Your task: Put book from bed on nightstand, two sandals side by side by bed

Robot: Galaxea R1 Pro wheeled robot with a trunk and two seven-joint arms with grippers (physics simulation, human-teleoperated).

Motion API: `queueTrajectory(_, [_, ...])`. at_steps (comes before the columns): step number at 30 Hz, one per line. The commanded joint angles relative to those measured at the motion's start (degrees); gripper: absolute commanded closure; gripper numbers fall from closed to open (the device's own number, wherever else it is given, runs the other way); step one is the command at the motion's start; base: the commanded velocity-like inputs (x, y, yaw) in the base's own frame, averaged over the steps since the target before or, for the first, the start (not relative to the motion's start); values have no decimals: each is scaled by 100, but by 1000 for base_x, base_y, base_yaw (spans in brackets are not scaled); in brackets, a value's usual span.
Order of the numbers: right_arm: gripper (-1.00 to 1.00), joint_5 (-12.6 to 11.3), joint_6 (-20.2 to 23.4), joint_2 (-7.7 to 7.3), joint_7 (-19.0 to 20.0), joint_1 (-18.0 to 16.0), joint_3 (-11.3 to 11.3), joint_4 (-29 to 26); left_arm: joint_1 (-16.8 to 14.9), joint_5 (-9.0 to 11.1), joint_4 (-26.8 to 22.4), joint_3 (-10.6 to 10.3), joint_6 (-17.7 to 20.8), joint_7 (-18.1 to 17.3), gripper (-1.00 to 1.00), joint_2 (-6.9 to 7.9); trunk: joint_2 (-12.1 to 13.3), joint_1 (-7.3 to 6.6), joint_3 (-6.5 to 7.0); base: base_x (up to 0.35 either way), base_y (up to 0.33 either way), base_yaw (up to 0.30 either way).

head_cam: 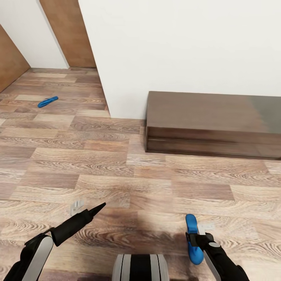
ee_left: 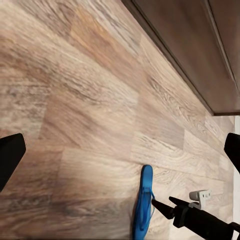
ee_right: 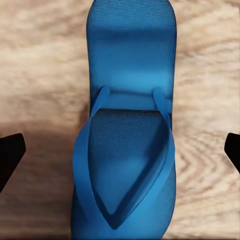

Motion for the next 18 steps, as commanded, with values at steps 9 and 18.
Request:
queueTrajectory(9, [-100,0,28,0,-8,0,-1,-20,0,33,-1,13,46,-7,-100,0,-13,22,-203,0,0,0])
queueTrajectory(18, [-100,-2,28,-7,-8,0,-1,-20,0,33,-1,23,46,-9,-100,0,-23,40,-359,0,0,0])
